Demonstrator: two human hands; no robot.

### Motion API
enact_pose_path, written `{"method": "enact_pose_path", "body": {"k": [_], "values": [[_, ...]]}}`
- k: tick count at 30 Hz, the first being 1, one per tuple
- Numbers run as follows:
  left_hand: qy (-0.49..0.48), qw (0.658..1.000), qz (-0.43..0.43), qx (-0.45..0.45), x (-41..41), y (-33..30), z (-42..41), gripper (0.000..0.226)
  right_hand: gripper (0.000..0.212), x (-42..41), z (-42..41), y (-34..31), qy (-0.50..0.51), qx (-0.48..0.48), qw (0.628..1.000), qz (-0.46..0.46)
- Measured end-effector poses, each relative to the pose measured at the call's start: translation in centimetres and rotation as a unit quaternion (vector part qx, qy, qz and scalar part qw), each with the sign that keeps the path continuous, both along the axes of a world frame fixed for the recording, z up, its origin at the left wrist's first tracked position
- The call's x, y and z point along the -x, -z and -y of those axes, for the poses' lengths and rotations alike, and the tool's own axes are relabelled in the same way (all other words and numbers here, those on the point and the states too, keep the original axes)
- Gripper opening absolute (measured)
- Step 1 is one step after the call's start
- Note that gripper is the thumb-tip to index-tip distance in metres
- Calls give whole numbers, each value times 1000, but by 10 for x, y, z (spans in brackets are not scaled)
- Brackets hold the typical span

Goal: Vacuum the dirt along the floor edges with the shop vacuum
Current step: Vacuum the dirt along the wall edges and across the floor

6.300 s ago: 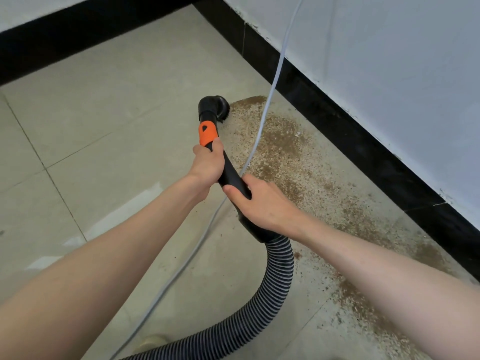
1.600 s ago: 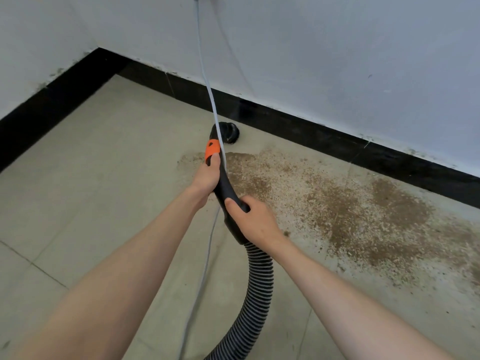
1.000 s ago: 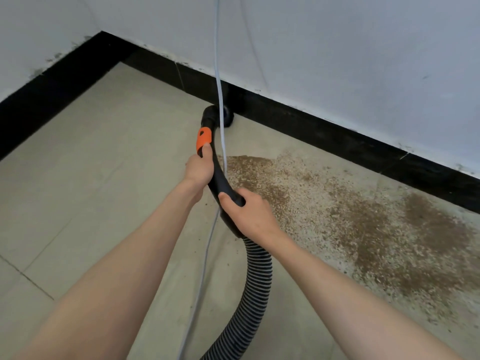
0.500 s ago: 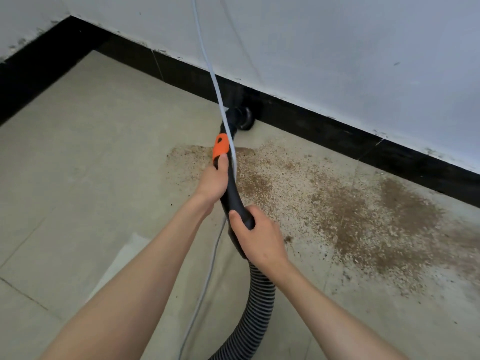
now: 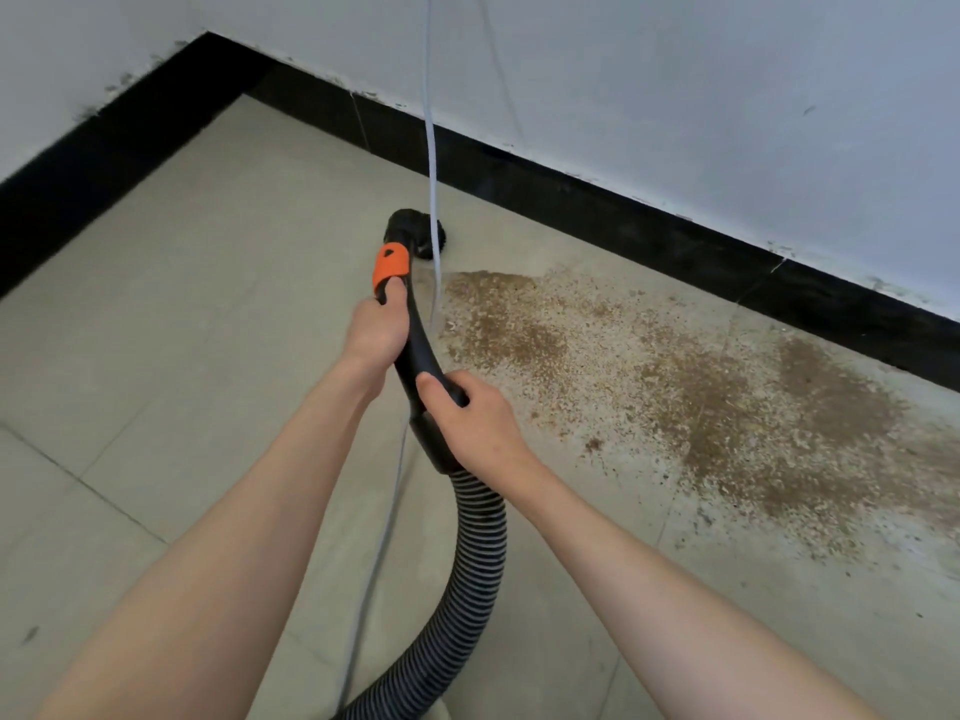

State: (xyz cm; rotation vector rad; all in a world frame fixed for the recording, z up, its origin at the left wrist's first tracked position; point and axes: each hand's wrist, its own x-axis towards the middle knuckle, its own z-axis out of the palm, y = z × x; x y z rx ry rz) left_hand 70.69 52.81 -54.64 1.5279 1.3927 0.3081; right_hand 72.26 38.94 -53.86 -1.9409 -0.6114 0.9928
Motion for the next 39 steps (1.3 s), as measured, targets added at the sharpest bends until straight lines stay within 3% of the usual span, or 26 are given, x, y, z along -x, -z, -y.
{"method": "enact_pose_path", "body": {"k": [4, 9, 16, 28, 34, 39], "values": [[-41, 999, -13, -14, 42, 2, -8, 40, 31, 27, -6, 0, -55, -6, 998, -27], [-68, 998, -12, 9, 76, 8, -6, 43, 37, 46, -3, -1, -107, 18, 994, 13], [-4, 998, 4, 58, 61, 11, 17, 56, 37, 46, 24, -4, -72, 71, 994, 53], [139, 984, 22, 112, -1, 12, 74, 58, 35, 26, 81, -3, 43, 107, 991, 74], [138, 983, 16, 119, -3, 12, 73, 59, 34, 24, 78, -2, 49, 104, 991, 69], [69, 994, -3, 80, 30, 10, 41, 60, 34, 34, 50, -6, -21, 86, 994, 61]]}}
